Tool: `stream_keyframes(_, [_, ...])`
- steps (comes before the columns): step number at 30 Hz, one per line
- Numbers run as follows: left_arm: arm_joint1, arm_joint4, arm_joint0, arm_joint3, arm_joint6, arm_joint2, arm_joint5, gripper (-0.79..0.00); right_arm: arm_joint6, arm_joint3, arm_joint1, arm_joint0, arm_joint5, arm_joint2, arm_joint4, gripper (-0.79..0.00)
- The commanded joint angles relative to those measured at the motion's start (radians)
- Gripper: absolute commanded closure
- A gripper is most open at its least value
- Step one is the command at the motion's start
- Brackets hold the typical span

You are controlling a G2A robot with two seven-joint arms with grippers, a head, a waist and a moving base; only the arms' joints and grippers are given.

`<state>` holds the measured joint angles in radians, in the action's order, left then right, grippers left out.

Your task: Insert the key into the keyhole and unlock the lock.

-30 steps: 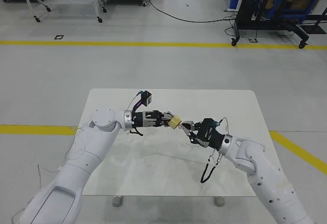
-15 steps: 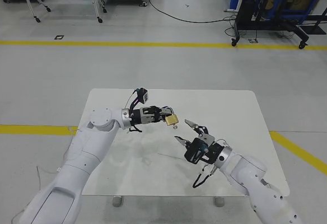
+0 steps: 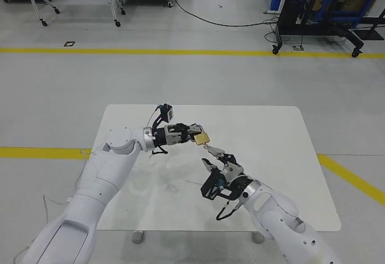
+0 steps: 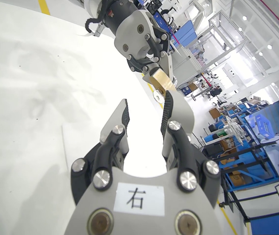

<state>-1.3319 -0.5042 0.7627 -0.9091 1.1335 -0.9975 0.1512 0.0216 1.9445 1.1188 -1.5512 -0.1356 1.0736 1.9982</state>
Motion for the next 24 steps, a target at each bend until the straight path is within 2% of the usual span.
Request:
stream_keyframes(1, [-0.001, -0.007, -0.002, 0.003, 0.006, 0.001, -0.010, 0.000, 0.027, -0.001, 0.004, 0.007, 0.035, -0.014, 0.039, -0.277])
stream_keyframes(4, [-0.003, -0.004, -0.004, 0.008, 0.003, 0.007, -0.016, 0.000, 0.042, -0.003, 0.010, 0.013, 0.060, -0.035, 0.068, -0.228])
stream_keyframes(8, [-0.006, 0.000, -0.007, 0.012, 0.000, 0.013, -0.018, 0.000, 0.037, -0.010, 0.015, 0.017, 0.059, -0.042, 0.043, 0.000])
stream_keyframes(14, [-0.007, 0.005, -0.011, 0.016, 0.003, 0.017, -0.014, 0.000, -0.013, -0.033, 0.019, 0.025, 0.011, 0.004, -0.132, 0.000])
stream_keyframes(20, [-0.008, 0.015, -0.012, 0.017, 0.008, 0.021, -0.009, 0.000, -0.092, -0.052, 0.014, 0.014, -0.087, 0.089, -0.341, 0.000])
stream_keyframes(24, [-0.009, 0.016, -0.013, 0.018, 0.009, 0.021, -0.007, 0.000, -0.118, -0.061, 0.009, 0.007, -0.121, 0.135, -0.392, 0.000])
